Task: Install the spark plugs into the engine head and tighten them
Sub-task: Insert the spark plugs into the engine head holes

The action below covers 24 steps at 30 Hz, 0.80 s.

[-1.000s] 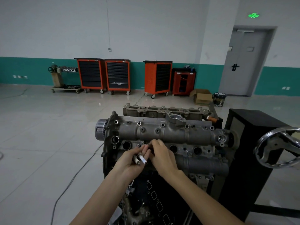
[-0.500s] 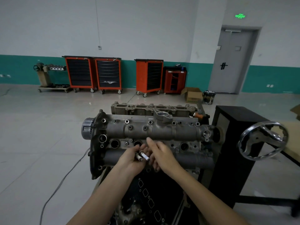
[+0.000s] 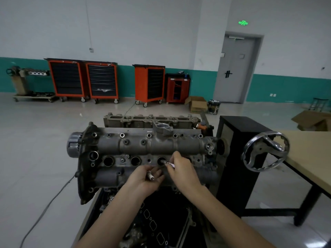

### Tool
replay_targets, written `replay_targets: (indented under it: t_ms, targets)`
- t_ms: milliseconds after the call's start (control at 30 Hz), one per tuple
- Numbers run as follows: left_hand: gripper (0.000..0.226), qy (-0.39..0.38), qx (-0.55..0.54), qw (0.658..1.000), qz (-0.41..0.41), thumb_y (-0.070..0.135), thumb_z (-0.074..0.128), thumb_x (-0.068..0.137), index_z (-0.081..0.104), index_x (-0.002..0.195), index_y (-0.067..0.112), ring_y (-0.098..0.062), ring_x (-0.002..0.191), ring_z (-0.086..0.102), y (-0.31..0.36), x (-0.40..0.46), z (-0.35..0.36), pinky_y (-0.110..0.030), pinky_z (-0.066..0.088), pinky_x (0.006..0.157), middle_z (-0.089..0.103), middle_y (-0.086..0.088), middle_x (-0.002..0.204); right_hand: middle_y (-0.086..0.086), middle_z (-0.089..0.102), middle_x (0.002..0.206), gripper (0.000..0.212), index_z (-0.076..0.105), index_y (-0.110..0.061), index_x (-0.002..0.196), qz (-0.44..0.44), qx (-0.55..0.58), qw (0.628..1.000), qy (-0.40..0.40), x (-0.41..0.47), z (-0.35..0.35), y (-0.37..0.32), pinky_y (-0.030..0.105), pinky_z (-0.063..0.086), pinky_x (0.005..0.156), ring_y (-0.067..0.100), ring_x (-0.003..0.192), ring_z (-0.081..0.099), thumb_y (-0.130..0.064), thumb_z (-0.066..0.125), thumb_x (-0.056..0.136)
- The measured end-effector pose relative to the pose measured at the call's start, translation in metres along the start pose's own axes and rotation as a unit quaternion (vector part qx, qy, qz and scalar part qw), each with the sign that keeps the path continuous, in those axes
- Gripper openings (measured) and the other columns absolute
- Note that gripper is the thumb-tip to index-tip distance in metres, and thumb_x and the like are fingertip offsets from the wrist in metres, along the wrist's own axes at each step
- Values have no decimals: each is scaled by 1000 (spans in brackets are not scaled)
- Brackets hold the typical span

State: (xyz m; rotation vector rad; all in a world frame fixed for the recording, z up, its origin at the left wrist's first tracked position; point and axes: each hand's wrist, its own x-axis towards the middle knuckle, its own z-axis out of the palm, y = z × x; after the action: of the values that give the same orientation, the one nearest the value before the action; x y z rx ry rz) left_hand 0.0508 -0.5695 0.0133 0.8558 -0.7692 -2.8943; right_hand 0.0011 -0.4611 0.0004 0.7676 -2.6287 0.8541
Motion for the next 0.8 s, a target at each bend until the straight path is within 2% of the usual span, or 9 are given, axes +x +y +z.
replay_targets:
  t_ms: [33,100,133,267,400,433,500,567,800]
  targets:
    - [27,1,-4,1000,5,5,27,99,50,100,-9,-26,135,33,2,-1,-1,-42,22,110,55,-20,105,8,59,97,14,45,-11,99,-26,-60,998,16,1,5,-2,29,41,66,24,88,58,-23,48,93]
    - [34,7,-20,1000,16,5,28,99,41,127,-10,-29,137,29,7,-4,-3,-45,20,111,45,-21,136,8,55,106,16,43,-10,108,-57,-131,989,39,3,14,-6,27,42,70,23,95,57,-19,44,95]
    - [36,8,-27,999,18,5,28,99,38,131,-7,-29,137,30,8,-5,-3,-46,20,111,40,-20,141,8,53,109,17,42,-10,110,-67,-142,987,39,6,18,-8,27,43,73,23,98,56,-16,43,95]
    - [29,-2,-28,1000,1,7,28,100,47,119,-3,-31,131,39,10,-6,-8,-45,28,106,42,-18,140,10,52,115,27,36,-9,118,-79,-123,989,0,12,29,-14,35,46,81,26,104,54,-13,46,93]
    - [29,5,-26,1000,-11,9,28,100,50,86,-5,-27,129,42,11,-6,-12,-37,29,106,48,-17,136,5,50,111,30,41,-11,115,-77,-95,992,24,7,31,-7,28,46,76,21,99,56,-30,49,93]
    - [29,12,-27,1000,-9,10,28,100,51,89,-5,-26,130,41,11,-6,-13,-36,28,108,48,-16,137,4,50,107,25,44,-12,110,-79,-88,992,37,5,30,-6,26,44,71,20,95,56,-31,47,93]
    - [31,18,-28,999,-9,11,28,100,52,112,-4,-26,132,39,10,-6,-12,-36,26,110,47,-15,138,3,53,100,18,48,-13,100,-76,-71,993,46,7,28,-5,26,40,66,20,90,57,-30,44,95]
    - [35,16,-31,999,-12,12,28,101,47,127,0,-26,132,39,9,-7,-10,-37,26,110,47,-15,138,4,55,100,18,49,-13,100,-70,-88,993,41,13,27,-8,28,37,64,22,91,57,-29,42,96]
    - [37,9,-8,1000,-17,18,26,102,44,132,7,-24,127,45,4,-8,-5,-36,29,107,51,-11,135,8,58,102,16,50,-11,103,-42,-55,997,13,18,25,-7,30,39,68,25,93,57,-23,49,93]
